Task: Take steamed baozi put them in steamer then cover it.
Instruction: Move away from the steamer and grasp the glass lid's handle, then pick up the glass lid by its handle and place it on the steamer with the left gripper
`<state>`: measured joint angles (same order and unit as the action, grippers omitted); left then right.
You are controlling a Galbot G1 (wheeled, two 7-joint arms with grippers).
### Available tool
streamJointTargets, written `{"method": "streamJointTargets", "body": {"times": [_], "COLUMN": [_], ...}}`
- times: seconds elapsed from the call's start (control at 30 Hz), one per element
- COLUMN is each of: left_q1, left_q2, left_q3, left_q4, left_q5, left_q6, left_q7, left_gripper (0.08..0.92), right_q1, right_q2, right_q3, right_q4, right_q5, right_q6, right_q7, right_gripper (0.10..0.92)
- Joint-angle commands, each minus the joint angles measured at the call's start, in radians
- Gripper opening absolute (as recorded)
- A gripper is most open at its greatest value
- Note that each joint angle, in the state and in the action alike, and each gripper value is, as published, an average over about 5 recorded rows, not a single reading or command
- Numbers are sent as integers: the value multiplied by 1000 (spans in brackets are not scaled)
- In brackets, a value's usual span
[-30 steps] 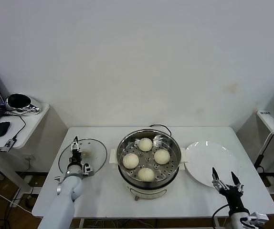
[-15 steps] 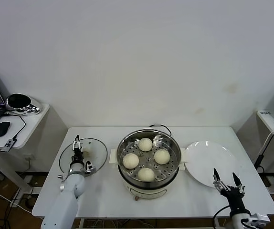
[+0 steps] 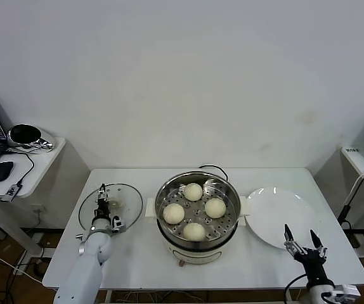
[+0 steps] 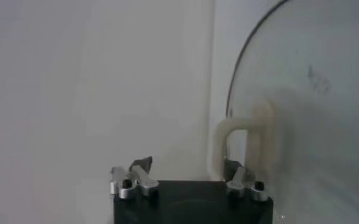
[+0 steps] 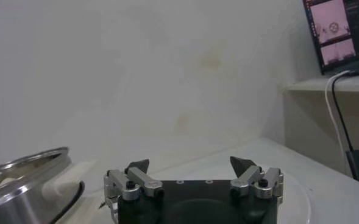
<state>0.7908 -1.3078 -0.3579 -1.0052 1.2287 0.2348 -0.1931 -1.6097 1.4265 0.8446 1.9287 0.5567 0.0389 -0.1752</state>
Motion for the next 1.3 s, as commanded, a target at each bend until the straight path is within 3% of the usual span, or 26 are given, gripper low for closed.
{"method": "streamJointTargets", "body": {"times": [0.03,0.37,0.53,0.77,0.97,1.17,1.3], "left_q1": [17,59,160,363,443,440,450], "left_q2": [0,7,20,36,67,-23,-92], "left_q3": [1,-18,-47,-74,-108,-132,-58], "left_q4": [-13,-84,-280,-637,-845,-1045,-1129], "left_q5": [1,9,4,6,93,227,344], "left_q6": [-9,-5,75,292,432,516,515], "left_q7": [-8,12,78,178,267,480,520], "left_gripper": [549,264,146,136,136,136,136], "right_q1": [-2,-3,3,25,27,20,16], "right_q2": [1,-11,-13,-15,-27,-27,-16], "right_q3": [1,-3,-7,-18,-8,23,30], "right_q4": [6,15,27,33,49,50,44], "right_q5": [0,5,13,27,41,8,-46], "right_q6": [0,-4,-9,-13,-23,-42,-42], "right_q7": [0,1,1,1,2,20,24], "right_gripper": [823,823,823,823,823,823,823]}}
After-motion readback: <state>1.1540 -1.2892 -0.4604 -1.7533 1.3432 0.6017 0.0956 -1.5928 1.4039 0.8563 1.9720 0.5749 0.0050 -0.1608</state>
